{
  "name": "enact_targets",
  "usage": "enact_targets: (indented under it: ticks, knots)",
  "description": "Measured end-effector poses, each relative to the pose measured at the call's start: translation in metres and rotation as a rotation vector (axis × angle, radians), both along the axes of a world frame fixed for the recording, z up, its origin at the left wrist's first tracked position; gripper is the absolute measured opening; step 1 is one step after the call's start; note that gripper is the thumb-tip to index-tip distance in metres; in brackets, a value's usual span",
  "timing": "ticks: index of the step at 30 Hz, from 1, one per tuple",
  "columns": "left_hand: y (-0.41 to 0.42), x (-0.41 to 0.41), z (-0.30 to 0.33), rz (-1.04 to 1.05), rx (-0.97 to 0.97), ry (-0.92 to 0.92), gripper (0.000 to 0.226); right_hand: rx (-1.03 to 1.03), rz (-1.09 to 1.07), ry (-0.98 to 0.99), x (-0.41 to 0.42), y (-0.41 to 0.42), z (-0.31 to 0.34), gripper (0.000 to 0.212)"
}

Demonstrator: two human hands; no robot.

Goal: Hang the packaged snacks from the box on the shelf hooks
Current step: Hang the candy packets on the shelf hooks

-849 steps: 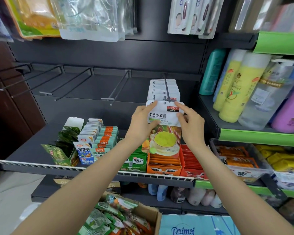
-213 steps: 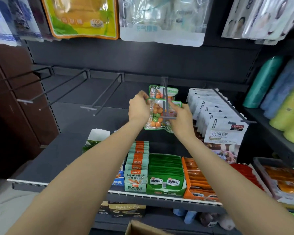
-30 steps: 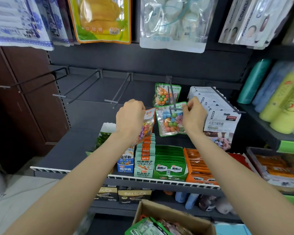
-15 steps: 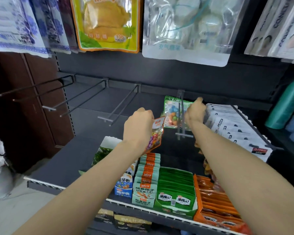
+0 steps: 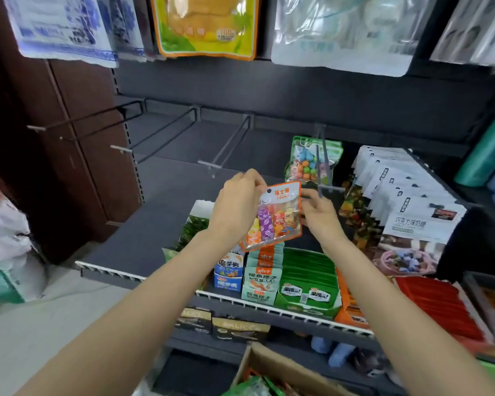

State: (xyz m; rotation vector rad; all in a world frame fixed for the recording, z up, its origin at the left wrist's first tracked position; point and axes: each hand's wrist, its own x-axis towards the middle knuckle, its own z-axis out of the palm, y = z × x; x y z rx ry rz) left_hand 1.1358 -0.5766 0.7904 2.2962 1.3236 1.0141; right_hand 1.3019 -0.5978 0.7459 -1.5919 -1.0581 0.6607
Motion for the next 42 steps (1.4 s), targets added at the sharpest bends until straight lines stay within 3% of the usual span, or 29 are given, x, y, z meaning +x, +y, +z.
enact_targets:
  ticks: [5,10,12,15,19,22,25,31,37,42]
  knots:
    - [-0.012,-0.046,0.001,-0.086,-0.039,-0.21,0.011,0.095,0.071,0.245,-0.059,-0.042,0.007,0.041]
    - [0.0,-0.087,0.002,-0.075,-0.126,-0.457,0.002,0.194,0.011,0.02,-0.111,-0.042,0.019,0.037]
    - [0.009,-0.1,-0.001,-0.019,-0.203,-0.561,0.018,0.212,-0.058,-0.003,-0.125,-0.034,0.022,0.034]
    - [0.022,-0.113,-0.009,-0.002,-0.332,-0.608,0.011,0.176,-0.158,-0.013,-0.138,-0.022,0.023,0.033]
    - [0.032,-0.116,-0.007,0.009,-0.364,-0.591,0.009,0.191,-0.208,-0.095,-0.145,-0.014,0.023,0.012]
    - [0.039,-0.113,-0.004,0.005,-0.372,-0.596,0.007,0.278,-0.178,-0.242,-0.144,-0.012,0.024,0.036]
    - [0.045,-0.109,-0.005,0.011,-0.39,-0.596,0.005,0.306,-0.178,-0.34,-0.141,-0.007,0.024,0.03]
    - [0.047,-0.109,-0.007,0.039,-0.325,-0.598,0.006,0.297,-0.174,-0.343,-0.139,0.002,0.014,0.035]
    - [0.043,-0.103,-0.01,0.107,-0.17,-0.59,0.021,0.284,-0.165,-0.365,-0.137,0.002,0.018,0.04]
    - [0.047,-0.095,-0.027,0.035,-0.151,-0.444,0.042,0.123,0.014,-0.499,-0.13,0.011,0.014,0.068]
